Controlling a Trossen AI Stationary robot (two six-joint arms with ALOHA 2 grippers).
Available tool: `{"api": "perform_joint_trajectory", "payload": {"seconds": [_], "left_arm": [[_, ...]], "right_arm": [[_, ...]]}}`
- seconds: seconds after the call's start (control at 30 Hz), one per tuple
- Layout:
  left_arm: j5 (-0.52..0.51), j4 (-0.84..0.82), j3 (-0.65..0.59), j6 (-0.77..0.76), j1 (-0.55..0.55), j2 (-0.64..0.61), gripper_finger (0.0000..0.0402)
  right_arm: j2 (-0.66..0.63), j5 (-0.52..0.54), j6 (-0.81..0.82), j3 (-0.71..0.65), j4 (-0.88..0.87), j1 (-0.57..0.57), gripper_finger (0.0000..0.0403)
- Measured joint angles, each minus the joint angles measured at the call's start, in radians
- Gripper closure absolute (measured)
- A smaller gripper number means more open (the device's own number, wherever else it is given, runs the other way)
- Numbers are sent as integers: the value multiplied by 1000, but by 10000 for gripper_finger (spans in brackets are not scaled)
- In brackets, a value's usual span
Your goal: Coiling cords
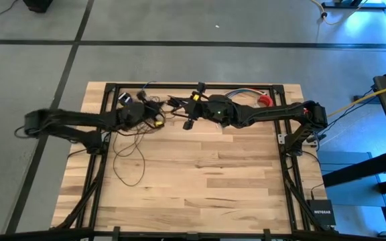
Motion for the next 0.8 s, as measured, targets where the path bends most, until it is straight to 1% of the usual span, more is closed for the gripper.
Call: {"api": "perform_joint_trajectory", "payload": {"seconds": [0.1, 0.23, 0.3, 0.37, 0.43, 0.57, 0.67, 0.73, 0.8], "left_arm": [[-11, -42, 0, 23, 12, -147, 397], [-10, -20, 0, 33, 14, -335, 400], [16, 0, 0, 27, 14, -399, 399], [65, 2, 0, 18, 14, -437, 400], [98, 16, 0, 5, 12, -449, 400], [102, 46, -1, 22, 14, -445, 399], [107, 115, 0, 21, 18, -430, 400], [149, 154, 11, -1, 18, -413, 399], [226, 169, 28, -32, 16, -390, 399]], "right_arm": [[0, -6, 0, 0, -13, 0, 397], [0, -10, -2, 0, -31, -10, 397], [0, -25, -2, 0, -30, -15, 397], [5, -33, -2, 1, -15, -18, 397], [7, -34, -2, 0, -19, -24, 397], [8, -24, -1, 0, -32, -23, 397], [10, -38, -1, 1, -28, -23, 397], [22, -48, 0, 2, -13, -31, 397], [34, -49, 1, 1, -11, -45, 397]]}}
